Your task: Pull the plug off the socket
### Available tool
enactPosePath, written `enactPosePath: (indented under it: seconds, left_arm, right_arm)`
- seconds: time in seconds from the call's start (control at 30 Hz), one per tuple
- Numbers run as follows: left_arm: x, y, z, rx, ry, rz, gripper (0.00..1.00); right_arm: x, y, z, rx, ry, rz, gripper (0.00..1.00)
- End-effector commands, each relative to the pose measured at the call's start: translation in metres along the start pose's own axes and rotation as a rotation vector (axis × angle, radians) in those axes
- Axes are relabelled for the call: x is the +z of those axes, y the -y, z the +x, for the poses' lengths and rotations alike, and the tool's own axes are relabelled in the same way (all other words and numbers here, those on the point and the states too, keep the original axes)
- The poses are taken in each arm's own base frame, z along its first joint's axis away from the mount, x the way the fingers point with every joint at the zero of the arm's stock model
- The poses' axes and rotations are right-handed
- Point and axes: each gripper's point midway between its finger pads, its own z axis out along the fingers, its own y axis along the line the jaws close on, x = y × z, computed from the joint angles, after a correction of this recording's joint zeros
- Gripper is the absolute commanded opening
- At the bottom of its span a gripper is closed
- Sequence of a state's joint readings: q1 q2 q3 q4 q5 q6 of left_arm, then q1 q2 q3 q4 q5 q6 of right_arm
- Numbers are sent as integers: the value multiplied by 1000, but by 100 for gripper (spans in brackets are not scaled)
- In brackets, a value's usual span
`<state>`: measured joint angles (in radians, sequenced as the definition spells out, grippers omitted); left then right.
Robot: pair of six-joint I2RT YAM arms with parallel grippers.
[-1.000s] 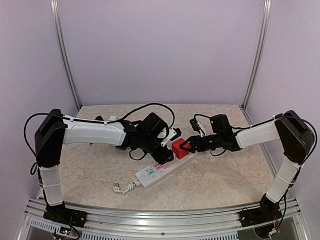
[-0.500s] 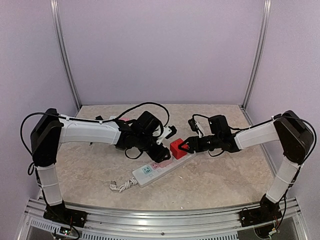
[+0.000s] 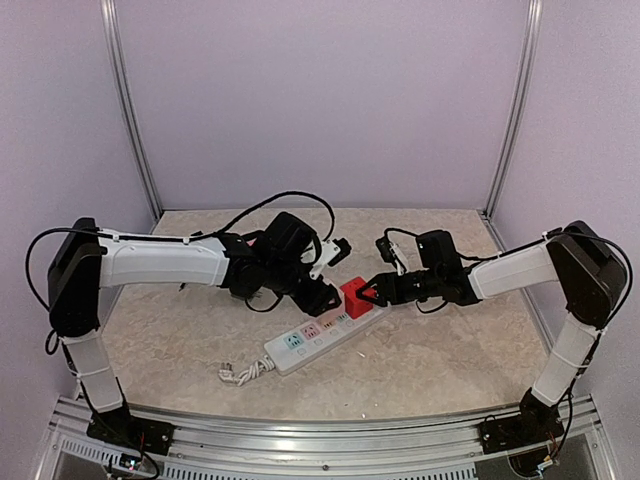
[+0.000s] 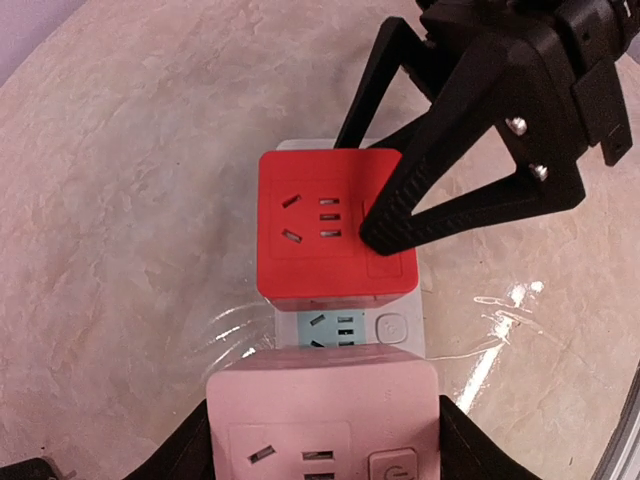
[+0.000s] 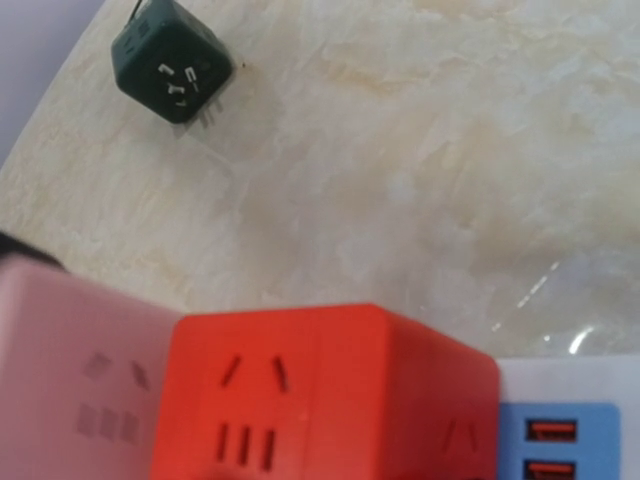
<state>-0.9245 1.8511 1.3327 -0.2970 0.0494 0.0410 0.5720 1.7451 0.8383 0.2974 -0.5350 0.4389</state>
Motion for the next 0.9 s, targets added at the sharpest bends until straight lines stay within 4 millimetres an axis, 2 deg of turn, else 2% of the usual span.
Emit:
enactPosePath:
  seconds: [0.0,0.07,0.17,0.23,0.3,0.33,0.43,0.5,0.63,0.77,0.87]
  left_arm:
    - [-33,6,-49,8,185,50,45]
    - [-39,7,-52,-16,198,76,45]
    - [-43,-11,-44,-103,193,71,45]
    - [-55,-28,-38,-181,224,73,45]
    - [-71,-48,-29,-262,254,53,45]
    - [-87,-57,-27,-301,283,34,45]
    - [-117,-83,-6,-431,334,0,45]
    - [-129,-100,17,-533,357,-10,45]
    - [-139,-111,64,-687,386,16,45]
    - [-139,-114,89,-760,404,43,46]
    - [-132,-120,98,-802,400,44,46]
  right_arm:
    - [7,27,51,59,-141,93,57]
    - [6,27,50,59,-140,92,57]
    - [6,26,49,58,-138,89,57]
    - [6,25,49,57,-139,87,57]
    - [6,25,48,54,-140,86,57]
    - [6,25,48,52,-138,86,57]
    - [6,24,47,52,-136,84,58]
    - [6,24,46,51,-132,83,58]
    - [7,23,46,55,-131,77,57]
    - [7,23,46,54,-132,77,57]
    - [7,23,44,52,-129,76,58]
